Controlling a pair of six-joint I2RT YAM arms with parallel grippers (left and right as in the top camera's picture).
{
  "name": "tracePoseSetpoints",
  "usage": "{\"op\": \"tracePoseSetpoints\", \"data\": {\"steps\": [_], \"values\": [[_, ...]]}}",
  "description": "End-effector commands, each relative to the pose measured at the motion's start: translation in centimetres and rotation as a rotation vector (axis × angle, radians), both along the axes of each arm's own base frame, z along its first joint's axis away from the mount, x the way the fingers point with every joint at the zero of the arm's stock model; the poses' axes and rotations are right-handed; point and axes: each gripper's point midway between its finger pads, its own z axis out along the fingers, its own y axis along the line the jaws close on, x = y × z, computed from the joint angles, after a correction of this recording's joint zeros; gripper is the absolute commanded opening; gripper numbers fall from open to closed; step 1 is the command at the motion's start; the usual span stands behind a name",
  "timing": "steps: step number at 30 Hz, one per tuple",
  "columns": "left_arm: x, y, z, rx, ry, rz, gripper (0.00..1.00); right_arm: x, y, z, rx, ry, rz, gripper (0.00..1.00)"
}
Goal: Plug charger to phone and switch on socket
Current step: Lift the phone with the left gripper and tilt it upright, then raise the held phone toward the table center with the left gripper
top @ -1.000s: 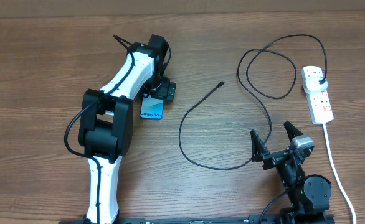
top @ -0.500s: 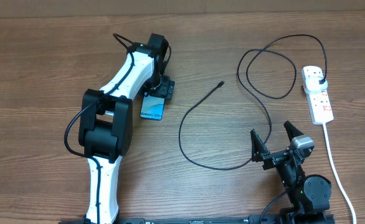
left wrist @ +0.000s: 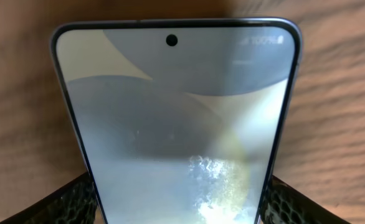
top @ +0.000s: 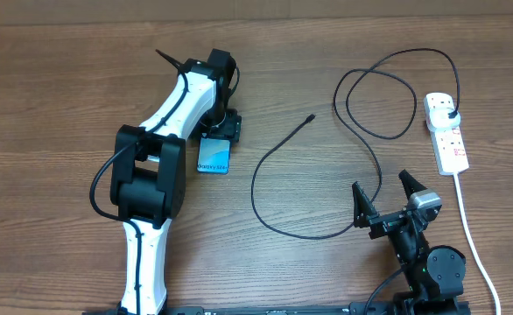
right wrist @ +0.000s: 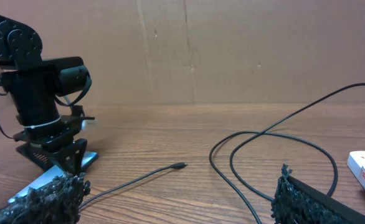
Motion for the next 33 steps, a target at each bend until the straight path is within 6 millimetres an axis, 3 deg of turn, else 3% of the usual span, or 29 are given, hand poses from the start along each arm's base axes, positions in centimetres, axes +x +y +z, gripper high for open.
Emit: {"op": "tracePoseSetpoints", "data": {"steps": [1,6,14,21,25,33], "values": [[1.2,0.7,1.4,-0.009,-0.01,0.086,0.74,0.0,0.0,-0.3,0.003,0.001,-0.001,1.0],[2.0,0.6,4.0,-0.022,-0.028,0.117,0.74,0.0,0.0,-0.3,0.003,0.001,-0.001,1.0],[2.6,-1.6,7.6,-0.148,-0.032,0.182,0.73,0.0,0.0,-0.3,0.003,0.001,-0.001,1.0],[2.2,-1.9,9.2,-0.162,-0.016,0.279,0.74,0.0,0.0,-0.3,0.003,0.001,-0.001,1.0],[2.1,-3.0,9.9,-0.224,0.005,0.306,0.74,0.0,0.0,-0.3,0.003,0.001,-0.001,1.0],[1.8,-3.9,10.1,-0.279,0.031,0.321,0.74,0.1,-0.1,-0.3,0.002,0.001,-0.011,1.0]]}}
